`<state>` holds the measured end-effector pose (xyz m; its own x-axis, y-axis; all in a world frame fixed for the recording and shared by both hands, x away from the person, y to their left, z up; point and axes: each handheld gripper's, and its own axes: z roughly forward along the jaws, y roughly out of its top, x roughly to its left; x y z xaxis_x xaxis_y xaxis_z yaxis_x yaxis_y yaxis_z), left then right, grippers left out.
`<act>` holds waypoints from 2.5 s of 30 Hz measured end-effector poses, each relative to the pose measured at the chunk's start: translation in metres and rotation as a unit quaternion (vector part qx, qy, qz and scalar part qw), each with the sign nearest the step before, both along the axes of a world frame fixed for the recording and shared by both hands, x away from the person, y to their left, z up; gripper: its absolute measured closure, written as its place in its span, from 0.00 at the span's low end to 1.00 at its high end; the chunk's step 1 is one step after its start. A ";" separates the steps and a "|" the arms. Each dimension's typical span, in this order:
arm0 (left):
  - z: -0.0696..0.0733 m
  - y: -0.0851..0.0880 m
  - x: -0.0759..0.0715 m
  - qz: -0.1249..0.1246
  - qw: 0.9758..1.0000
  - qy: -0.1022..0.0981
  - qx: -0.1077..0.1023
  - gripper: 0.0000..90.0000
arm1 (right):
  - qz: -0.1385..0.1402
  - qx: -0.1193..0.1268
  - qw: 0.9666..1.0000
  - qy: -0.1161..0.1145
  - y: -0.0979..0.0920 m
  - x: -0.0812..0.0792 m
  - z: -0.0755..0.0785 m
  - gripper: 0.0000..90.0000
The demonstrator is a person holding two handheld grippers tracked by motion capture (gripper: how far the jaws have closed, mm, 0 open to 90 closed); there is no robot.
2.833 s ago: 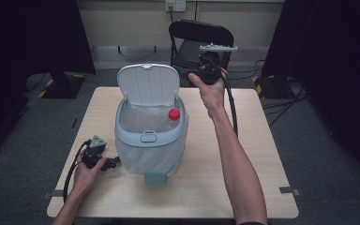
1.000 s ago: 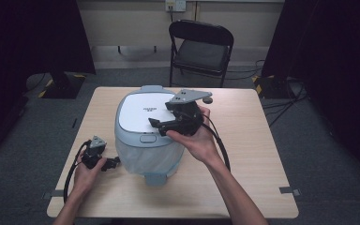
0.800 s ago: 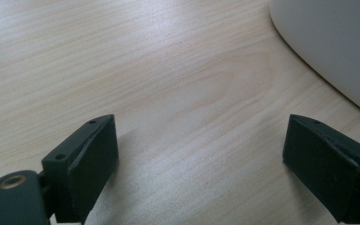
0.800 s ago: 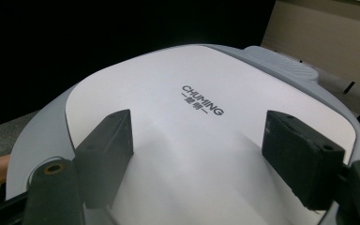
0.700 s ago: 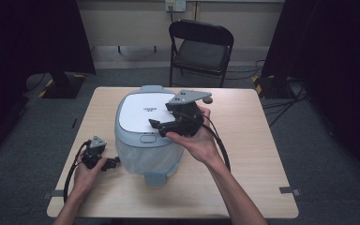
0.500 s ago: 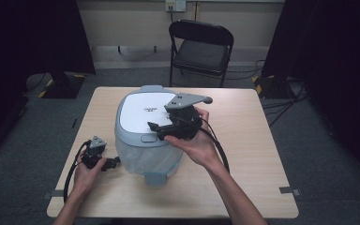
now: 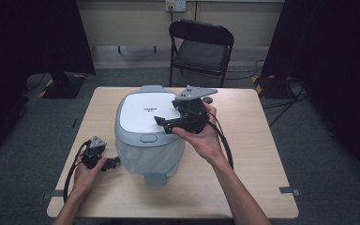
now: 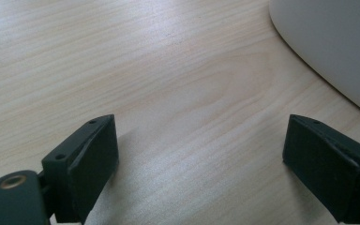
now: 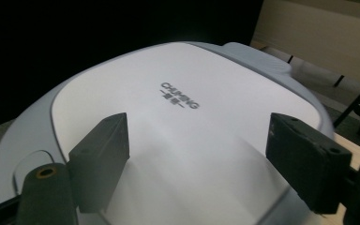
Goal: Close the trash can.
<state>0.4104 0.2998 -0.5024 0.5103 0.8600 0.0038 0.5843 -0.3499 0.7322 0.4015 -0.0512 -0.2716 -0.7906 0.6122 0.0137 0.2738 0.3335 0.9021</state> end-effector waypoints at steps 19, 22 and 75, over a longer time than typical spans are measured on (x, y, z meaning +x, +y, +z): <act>0.000 0.000 -0.001 0.002 1.000 -0.001 -0.001 0.11 | -0.120 0.023 0.993 0.004 -0.077 0.011 0.002 0.20; 0.000 0.000 -0.002 0.002 1.000 0.000 -0.001 0.11 | -0.133 0.022 0.991 0.011 -0.089 0.011 -0.004 0.19; 0.000 0.002 -0.002 -0.002 1.000 0.000 -0.002 0.12 | -0.287 -0.108 0.938 0.165 -0.209 -0.021 -0.214 0.19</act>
<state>0.4084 0.3014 -0.5024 0.5131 0.8583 0.0010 0.5833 -0.3496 0.7332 0.3806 -0.2599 -0.4854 -0.3051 0.9519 0.0270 0.7164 0.2107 0.6651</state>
